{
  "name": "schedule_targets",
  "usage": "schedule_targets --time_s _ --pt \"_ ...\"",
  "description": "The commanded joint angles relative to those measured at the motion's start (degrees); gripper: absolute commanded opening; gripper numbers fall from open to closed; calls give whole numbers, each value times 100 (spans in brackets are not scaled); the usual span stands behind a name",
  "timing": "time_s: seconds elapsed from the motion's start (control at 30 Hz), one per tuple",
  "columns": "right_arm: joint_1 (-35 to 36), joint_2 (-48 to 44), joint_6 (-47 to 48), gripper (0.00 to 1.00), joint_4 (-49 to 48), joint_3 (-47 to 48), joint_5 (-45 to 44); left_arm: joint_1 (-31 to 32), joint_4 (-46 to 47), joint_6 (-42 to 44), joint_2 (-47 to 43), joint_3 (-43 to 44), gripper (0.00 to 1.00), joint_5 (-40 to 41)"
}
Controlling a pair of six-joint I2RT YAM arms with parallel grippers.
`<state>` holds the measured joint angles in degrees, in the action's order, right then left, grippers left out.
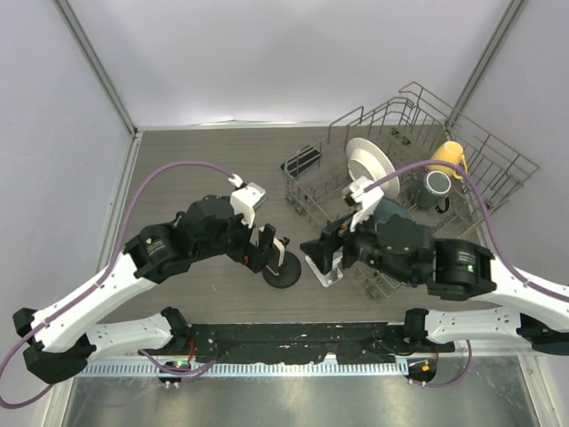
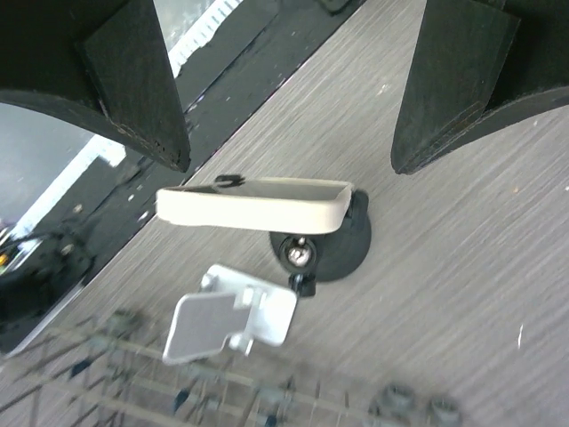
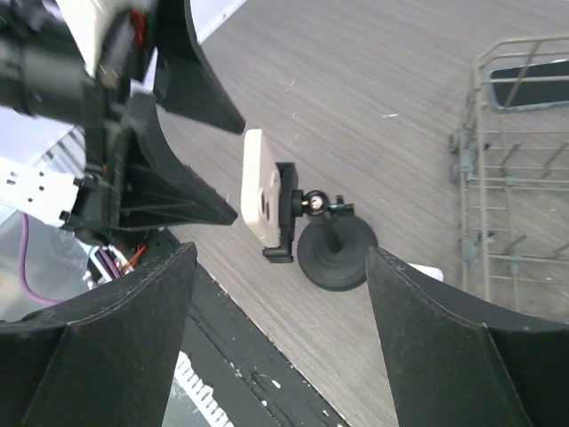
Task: Place the phone on the phone stand
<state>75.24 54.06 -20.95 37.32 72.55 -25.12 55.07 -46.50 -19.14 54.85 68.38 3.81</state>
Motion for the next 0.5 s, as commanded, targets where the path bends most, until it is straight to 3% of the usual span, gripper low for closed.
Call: schedule_targets --time_s 0.0,0.3,0.47 --pt "-10 -457 170 82 -59 -75 -713 39 -307 533 26 27 100 23" --pt "-1 -739 223 82 65 -162 -1047 83 35 859 96 -70 100 -917" --pt "-10 -722 267 82 47 -206 -1039 118 89 955 271 -106 100 -795"
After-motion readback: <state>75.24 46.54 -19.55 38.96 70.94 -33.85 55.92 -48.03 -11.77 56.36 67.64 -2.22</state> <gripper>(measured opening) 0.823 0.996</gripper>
